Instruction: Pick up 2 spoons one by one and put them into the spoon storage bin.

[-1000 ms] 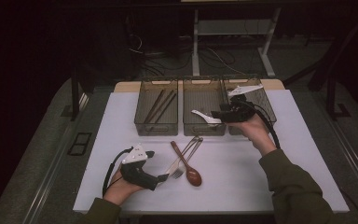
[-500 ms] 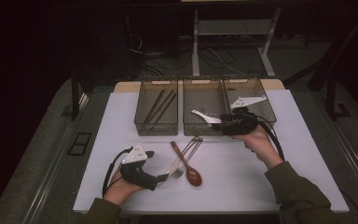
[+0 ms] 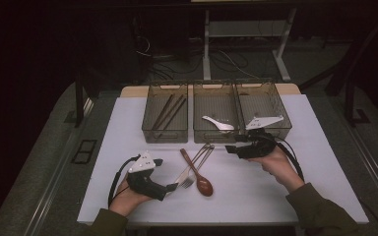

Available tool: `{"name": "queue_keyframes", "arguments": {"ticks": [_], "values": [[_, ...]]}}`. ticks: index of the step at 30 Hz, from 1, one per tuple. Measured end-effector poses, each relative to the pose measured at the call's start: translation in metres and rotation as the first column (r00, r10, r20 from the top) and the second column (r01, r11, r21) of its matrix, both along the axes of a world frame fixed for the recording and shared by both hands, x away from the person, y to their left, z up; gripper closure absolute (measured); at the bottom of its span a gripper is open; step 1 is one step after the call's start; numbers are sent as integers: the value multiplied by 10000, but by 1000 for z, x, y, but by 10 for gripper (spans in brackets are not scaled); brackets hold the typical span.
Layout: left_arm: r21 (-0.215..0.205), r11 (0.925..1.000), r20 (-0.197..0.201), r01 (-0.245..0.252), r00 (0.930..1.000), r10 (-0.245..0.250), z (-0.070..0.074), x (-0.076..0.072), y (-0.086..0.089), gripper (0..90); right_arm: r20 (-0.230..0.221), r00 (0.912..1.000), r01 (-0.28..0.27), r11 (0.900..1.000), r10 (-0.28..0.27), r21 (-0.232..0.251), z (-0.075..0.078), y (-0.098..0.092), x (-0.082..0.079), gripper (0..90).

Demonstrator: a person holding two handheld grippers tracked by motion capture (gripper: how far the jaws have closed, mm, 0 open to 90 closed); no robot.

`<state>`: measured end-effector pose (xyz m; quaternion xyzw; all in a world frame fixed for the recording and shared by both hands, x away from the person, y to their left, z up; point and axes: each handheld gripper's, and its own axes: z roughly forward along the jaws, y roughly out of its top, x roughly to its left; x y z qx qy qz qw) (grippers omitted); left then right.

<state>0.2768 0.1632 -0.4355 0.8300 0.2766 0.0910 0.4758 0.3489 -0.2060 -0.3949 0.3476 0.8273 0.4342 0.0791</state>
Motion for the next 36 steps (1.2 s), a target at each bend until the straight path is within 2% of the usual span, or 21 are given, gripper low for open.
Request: {"name": "queue_keyframes", "arguments": {"ticks": [12,21,27,36], "values": [[27,10000,5,10,10000,-10,1,-1,-1,0,-334,9977,-603,9980,597,-175,-15,3,-32,421],[42,10000,-4,18,10000,-18,0,-1,-1,0,-656,9896,-1296,9913,1278,-246,-24,14,-53,413],[55,10000,-3,33,10000,-33,0,-1,-1,0,-888,9807,-1756,9844,1741,-86,-29,28,-60,390],[81,10000,-27,51,10000,-51,0,-1,-1,0,-1083,9734,-2035,9791,2019,-37,-35,43,-62,381]]}}
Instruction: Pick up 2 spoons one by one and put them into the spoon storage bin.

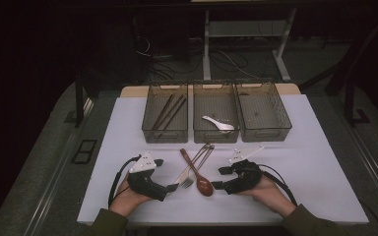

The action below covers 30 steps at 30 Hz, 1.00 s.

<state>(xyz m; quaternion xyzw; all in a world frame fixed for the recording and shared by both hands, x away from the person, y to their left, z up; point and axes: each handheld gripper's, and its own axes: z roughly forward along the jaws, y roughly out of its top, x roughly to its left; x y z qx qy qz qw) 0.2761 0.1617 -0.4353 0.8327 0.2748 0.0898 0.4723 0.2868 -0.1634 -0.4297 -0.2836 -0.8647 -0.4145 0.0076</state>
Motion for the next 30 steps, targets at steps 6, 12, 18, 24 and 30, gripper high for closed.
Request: {"name": "queue_keyframes", "arguments": {"ticks": [6,12,18,24,30], "values": [[4,10000,-14,6,10000,-6,0,0,0,0,-51,9999,-129,9999,128,-103,-4,7,0,382],[14,10000,-21,0,10000,0,0,0,0,0,-77,9995,-295,9994,293,-163,-7,15,-1,382],[28,10000,-29,14,10000,-14,-1,1,0,0,-75,9991,-411,9989,410,-208,-11,24,-1,383],[31,10000,-41,22,10000,-22,-1,1,0,0,-38,9989,-472,9983,471,-335,-15,29,1,386],[25,10000,-39,18,10000,-18,-1,1,0,0,23,9985,-546,9969,548,-570,-19,35,0,391]]}}
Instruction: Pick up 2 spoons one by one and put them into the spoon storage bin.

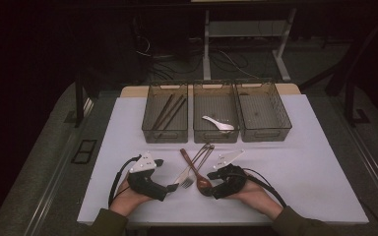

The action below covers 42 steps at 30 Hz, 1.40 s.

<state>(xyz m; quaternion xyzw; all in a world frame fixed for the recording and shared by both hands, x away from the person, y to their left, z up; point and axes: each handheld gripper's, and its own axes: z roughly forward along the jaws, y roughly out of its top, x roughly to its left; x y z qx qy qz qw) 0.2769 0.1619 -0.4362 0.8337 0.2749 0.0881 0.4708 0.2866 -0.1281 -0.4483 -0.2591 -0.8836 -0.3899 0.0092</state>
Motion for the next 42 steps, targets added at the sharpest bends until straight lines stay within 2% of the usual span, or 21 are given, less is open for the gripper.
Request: {"name": "queue_keyframes", "arguments": {"ticks": [8,19,34,42], "values": [[-19,10000,14,-3,10000,3,0,0,0,0,385,9991,-153,9995,164,-285,-1,5,-5,412],[19,10000,0,1,10000,-1,0,0,0,0,714,9973,-119,9989,151,-457,-1,9,-10,505],[-30,10000,37,-24,10000,24,0,0,0,0,449,9982,-407,9992,405,30,-2,12,-14,699],[-39,10000,35,-36,10000,36,0,-1,0,0,158,9995,-292,9989,286,374,-3,12,-15,782]]}}
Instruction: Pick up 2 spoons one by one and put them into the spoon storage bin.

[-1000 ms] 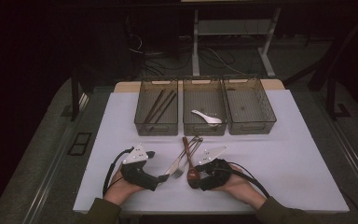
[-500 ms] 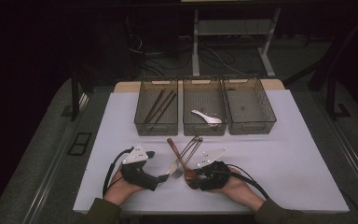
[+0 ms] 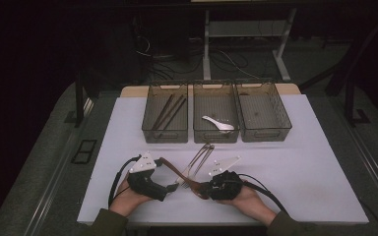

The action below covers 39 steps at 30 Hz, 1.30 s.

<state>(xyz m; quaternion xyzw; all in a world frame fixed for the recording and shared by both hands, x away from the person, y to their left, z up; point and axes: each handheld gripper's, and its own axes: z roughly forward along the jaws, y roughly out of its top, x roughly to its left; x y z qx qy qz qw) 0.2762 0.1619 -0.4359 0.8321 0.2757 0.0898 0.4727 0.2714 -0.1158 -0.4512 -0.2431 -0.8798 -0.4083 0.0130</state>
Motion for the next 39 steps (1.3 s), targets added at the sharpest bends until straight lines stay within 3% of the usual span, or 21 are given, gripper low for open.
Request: {"name": "queue_keyframes", "arguments": {"ticks": [6,14,27,39], "values": [[-3,10000,13,25,10000,-25,0,0,0,0,-326,9994,110,9992,-98,373,-1,-1,0,824],[-16,10000,10,29,10000,-29,0,0,0,0,-387,9988,326,9977,-304,591,1,-6,3,828],[-10,10000,6,22,10000,-22,0,0,1,0,16,9968,788,9919,-794,997,16,-25,13,828],[24,10000,-4,58,10000,-58,-1,1,0,0,321,9903,1306,9854,-1348,1091,25,-47,25,828]]}}
